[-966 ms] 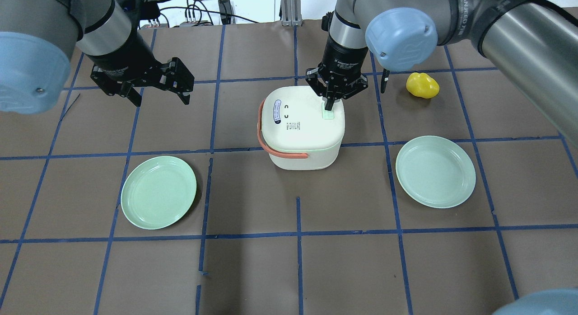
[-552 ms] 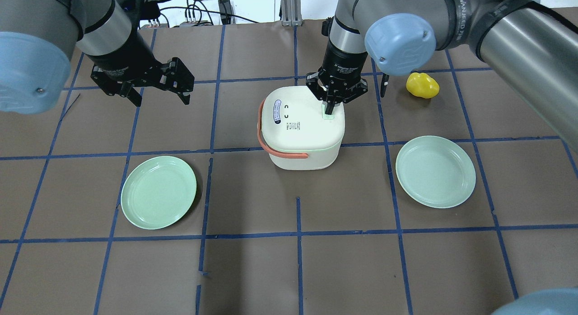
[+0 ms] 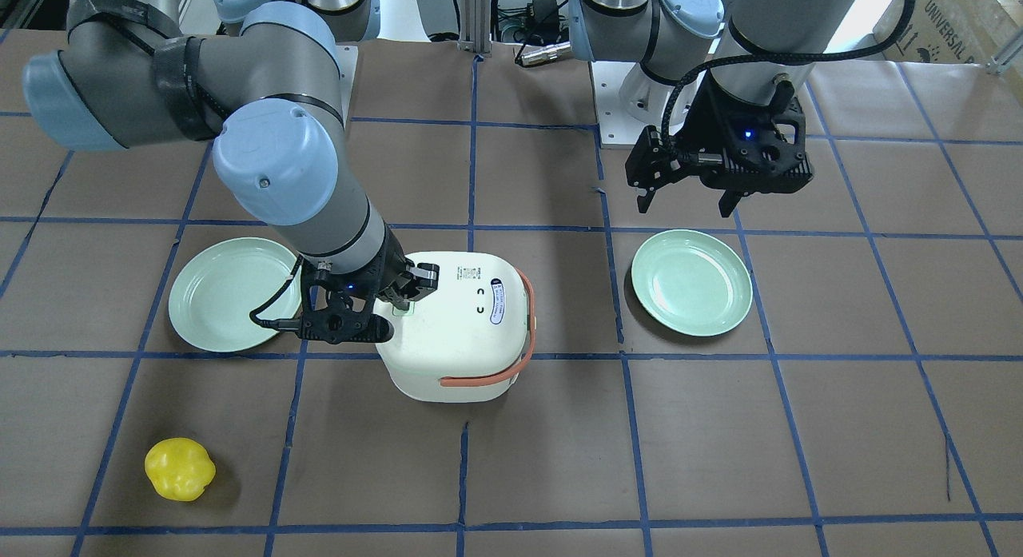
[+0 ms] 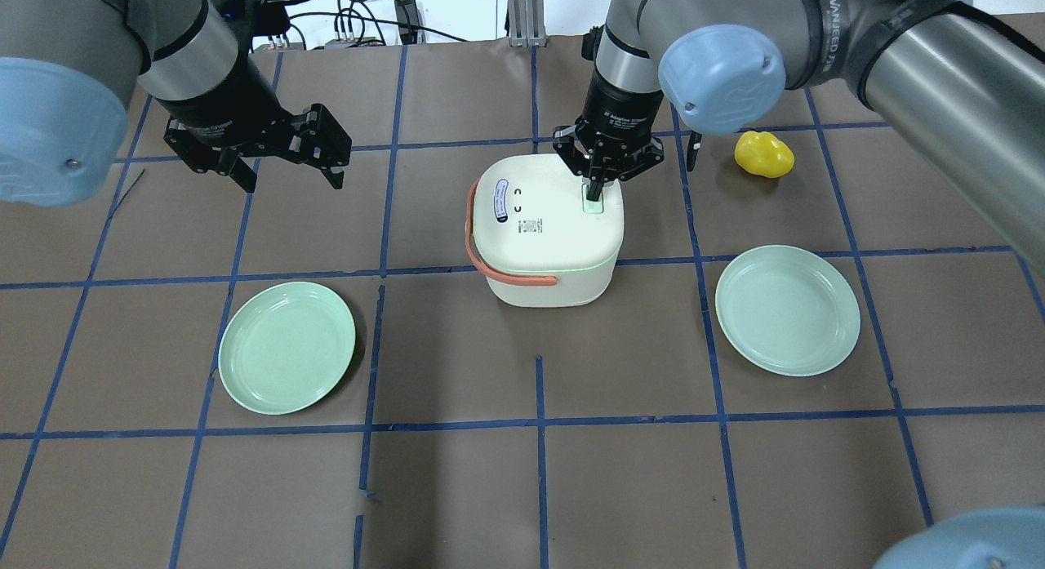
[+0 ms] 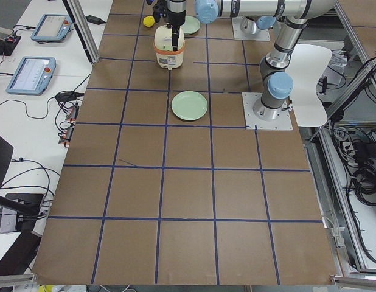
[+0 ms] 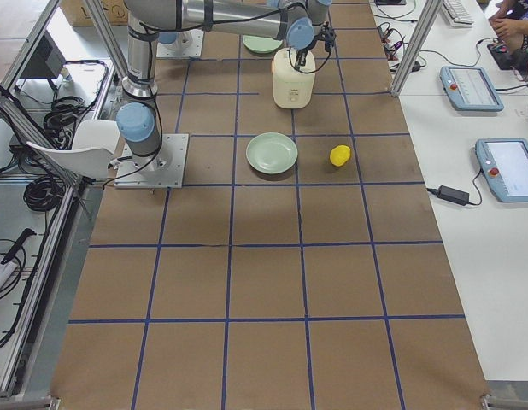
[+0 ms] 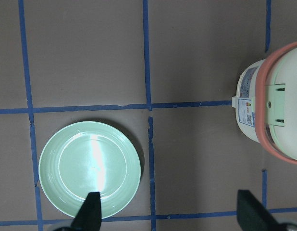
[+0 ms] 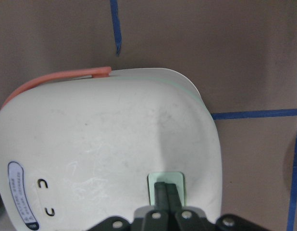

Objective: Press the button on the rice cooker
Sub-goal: 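Lift the right gripper away as the cooker lid springs open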

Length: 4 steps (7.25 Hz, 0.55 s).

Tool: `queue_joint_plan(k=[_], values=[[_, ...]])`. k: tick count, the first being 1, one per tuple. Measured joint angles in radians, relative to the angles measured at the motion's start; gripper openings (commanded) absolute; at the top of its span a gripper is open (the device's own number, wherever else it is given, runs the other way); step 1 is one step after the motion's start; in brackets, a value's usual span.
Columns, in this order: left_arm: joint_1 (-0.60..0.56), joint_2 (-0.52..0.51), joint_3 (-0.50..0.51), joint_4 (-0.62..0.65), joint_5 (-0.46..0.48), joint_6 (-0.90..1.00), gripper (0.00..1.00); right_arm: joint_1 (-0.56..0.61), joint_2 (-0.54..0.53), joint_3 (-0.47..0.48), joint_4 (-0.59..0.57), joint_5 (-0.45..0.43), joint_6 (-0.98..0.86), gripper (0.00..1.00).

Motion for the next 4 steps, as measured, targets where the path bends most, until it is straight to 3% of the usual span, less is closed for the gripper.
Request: queue_joint_plan(k=[1, 3, 4], values=[[0.0, 0.0, 0.0, 0.0, 0.0, 0.0, 1.0, -0.001, -0.012, -0.032, 0.036, -0.008, 0.001, 0.28], [0.0, 0.0, 0.0, 0.0, 0.0, 0.0, 1.0, -0.005, -0.038, -0.173, 0.193, -0.036, -0.001, 0.99], [0.0, 0.0, 0.0, 0.0, -0.001, 0.0, 1.0, -0.011, -0.045, -0.251, 0.235, -0.082, -0.009, 1.0]])
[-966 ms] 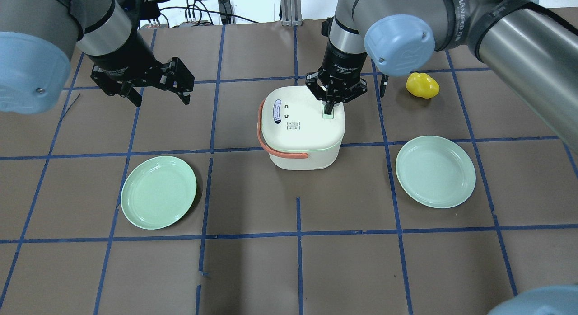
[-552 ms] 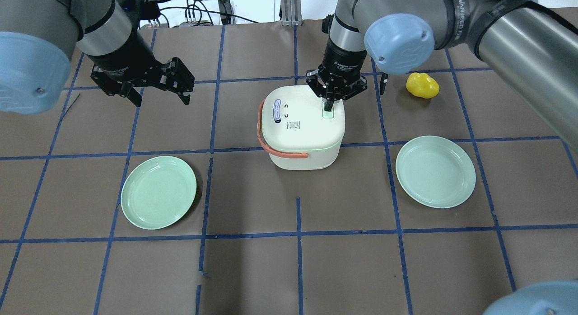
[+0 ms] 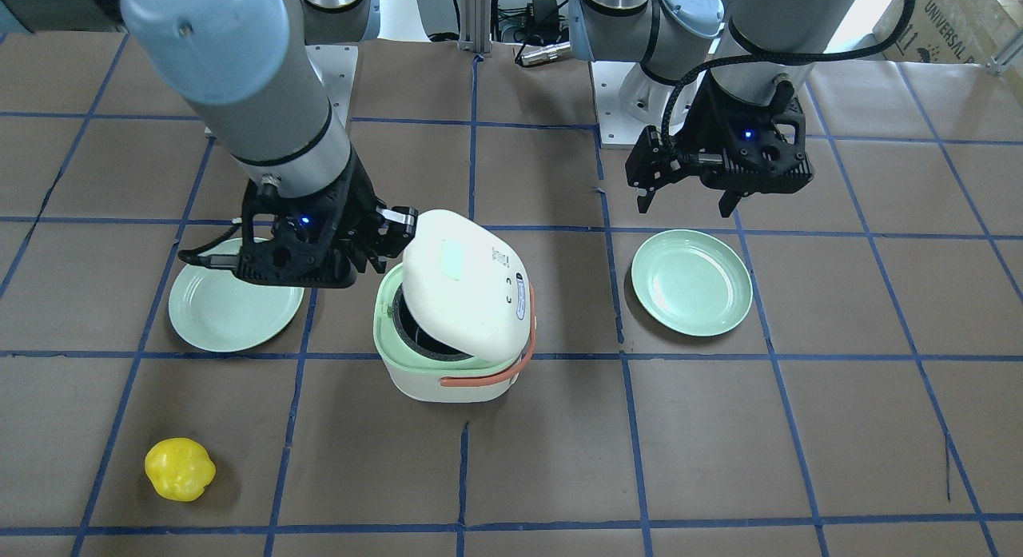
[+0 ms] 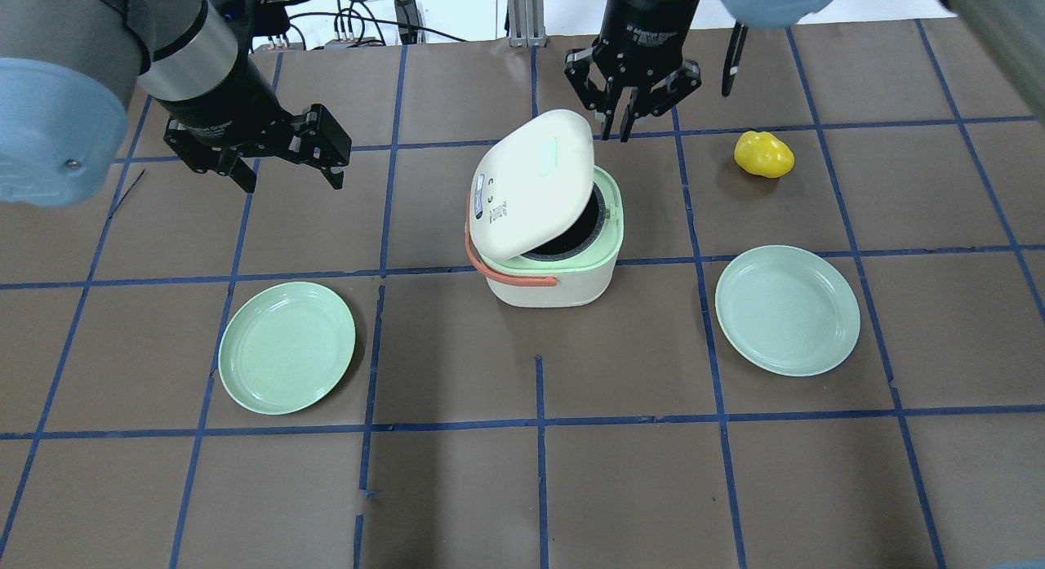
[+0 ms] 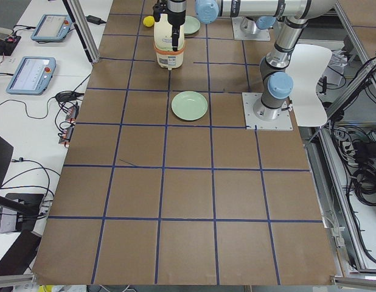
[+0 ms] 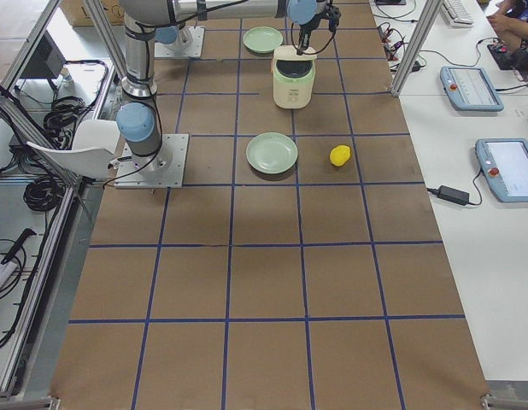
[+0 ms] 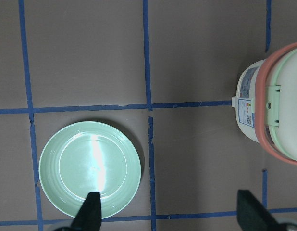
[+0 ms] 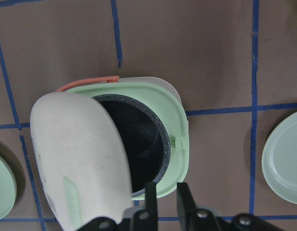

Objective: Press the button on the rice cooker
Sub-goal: 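Lift the right gripper away as the cooker lid springs open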

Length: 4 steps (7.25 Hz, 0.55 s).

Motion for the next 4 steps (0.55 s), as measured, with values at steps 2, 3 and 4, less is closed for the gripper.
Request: queue_joint_plan(k=[2, 3, 4], values=[[0.0, 0.0, 0.0, 0.0, 0.0, 0.0, 1.0, -0.041, -0.013, -0.07, 0.023, -0.064, -0.053, 1.0], [0.0, 0.0, 0.0, 0.0, -0.001, 0.0, 1.0, -0.082, -0.027, -0.067, 0.036, -0.072, -0.13, 0.99], [0.0, 0.0, 0.0, 0.0, 0.0, 0.0, 1.0, -0.118, -0.047, -0.034, 0.05, -0.071, -0.189, 1.0]])
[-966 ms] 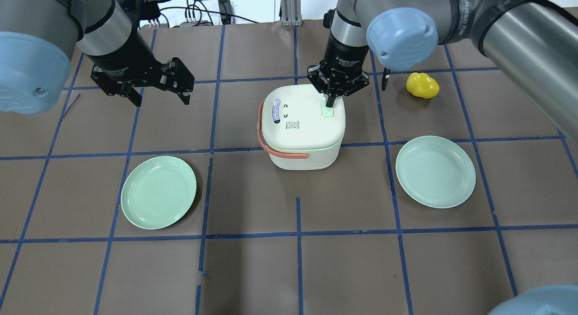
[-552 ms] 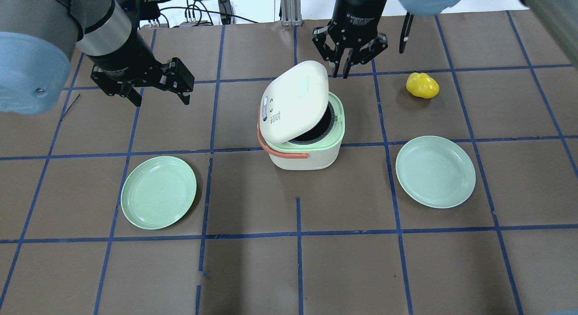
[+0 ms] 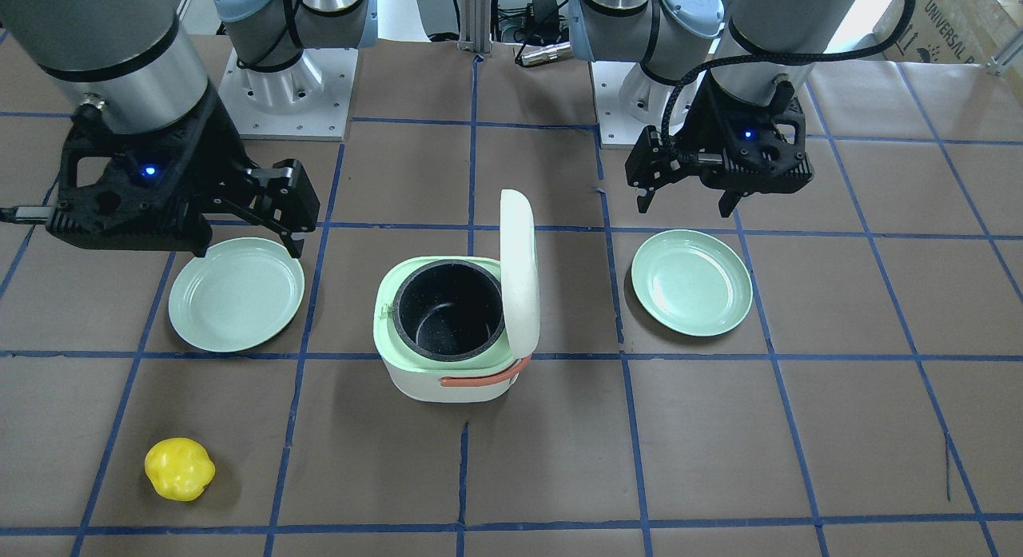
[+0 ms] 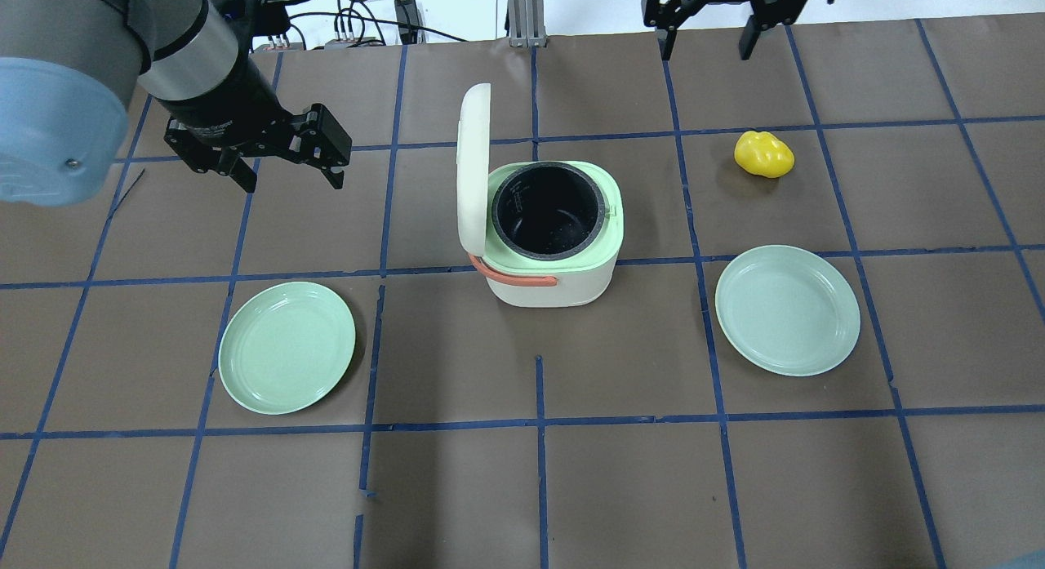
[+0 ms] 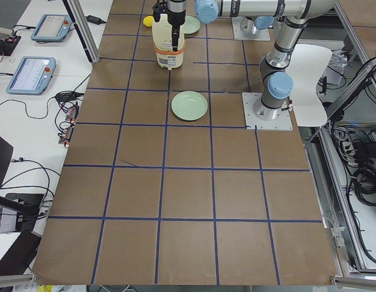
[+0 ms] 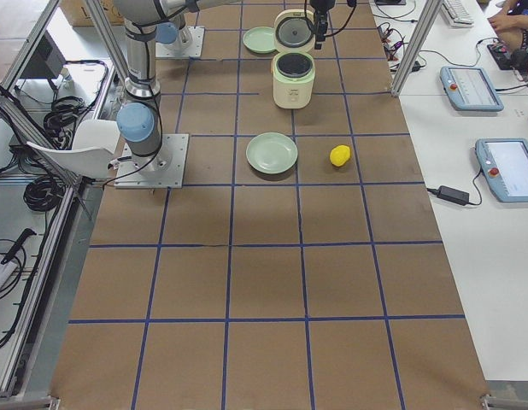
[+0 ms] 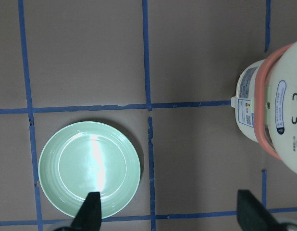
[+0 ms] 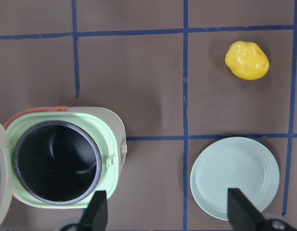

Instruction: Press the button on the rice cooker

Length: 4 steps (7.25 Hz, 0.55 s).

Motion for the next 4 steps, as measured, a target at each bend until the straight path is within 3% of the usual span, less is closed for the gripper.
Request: queue_joint_plan(k=[2, 4], values=[[0.0, 0.0, 0.0, 0.0, 0.0, 0.0, 1.0, -0.035, -0.073, 0.153, -0.031, 0.003, -0.049, 1.0], [0.001, 0.0, 0.0, 0.0, 0.0, 0.0, 1.0, -0.06, -0.114, 0.233, -0.087, -0.004, -0.086, 1.0]])
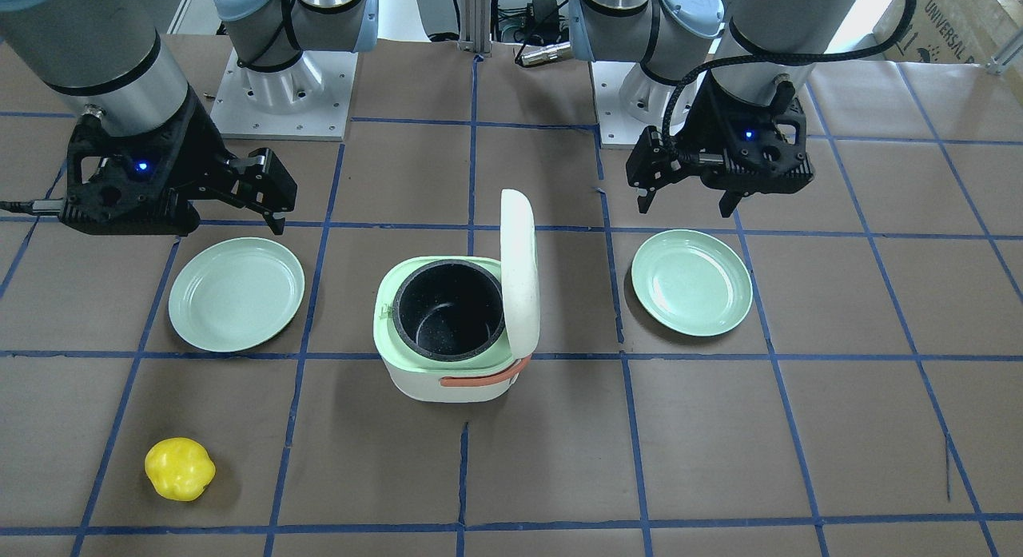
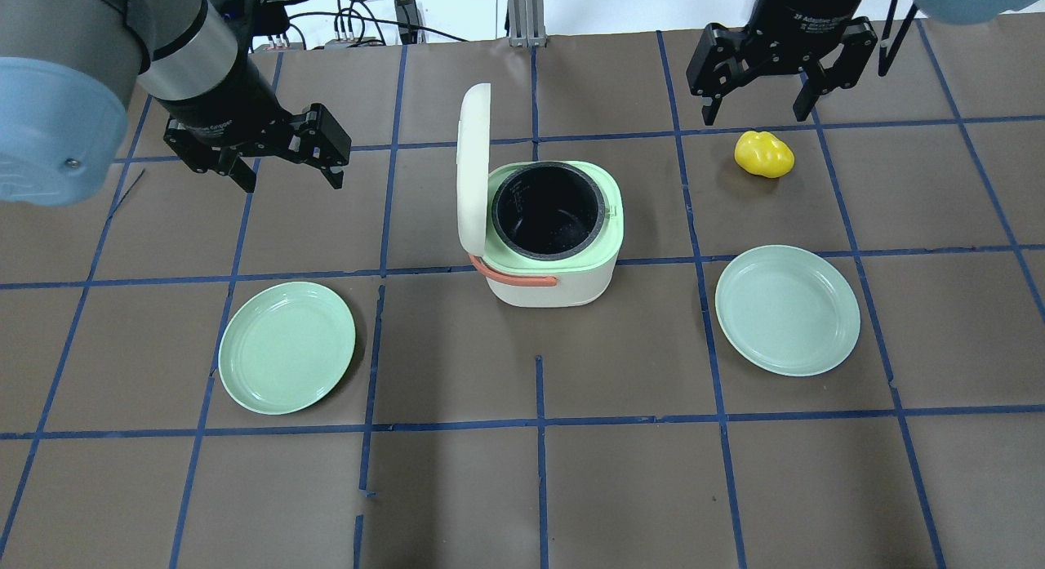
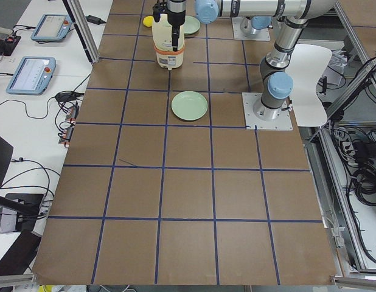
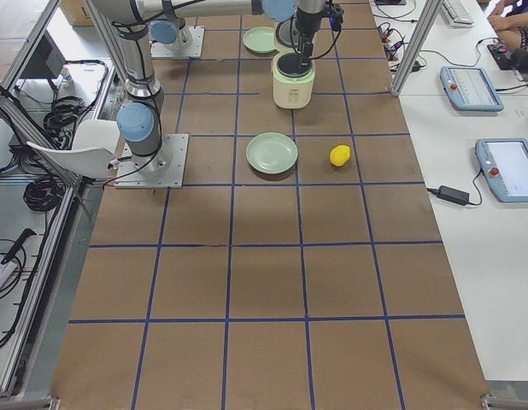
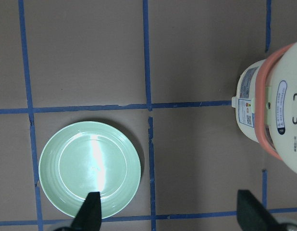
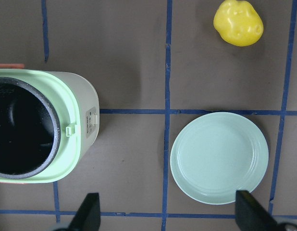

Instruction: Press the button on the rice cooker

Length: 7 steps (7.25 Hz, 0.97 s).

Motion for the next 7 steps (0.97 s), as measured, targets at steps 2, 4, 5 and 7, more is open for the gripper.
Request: queue_joint_plan(k=[2, 4, 5, 7], values=[[0.0, 0.0, 0.0, 0.0, 0.0, 0.0, 1.0, -0.025, -0.004, 0.007, -0.011, 0.004, -0.019, 1.0], [-0.001, 0.0, 0.0, 0.0, 0.0, 0.0, 1.0, -0.034, -0.001, 0.0, -0.013, 0.002, -0.023, 1.0], [-0.001, 0.0, 0.0, 0.0, 0.0, 0.0, 1.0, -0.035, 0.0, -0.001, -0.014, 0.001, -0.032, 1.0], [-0.001, 0.0, 0.0, 0.0, 0.001, 0.0, 1.0, -0.035, -0.002, 0.001, -0.018, 0.0, -0.073, 1.0]])
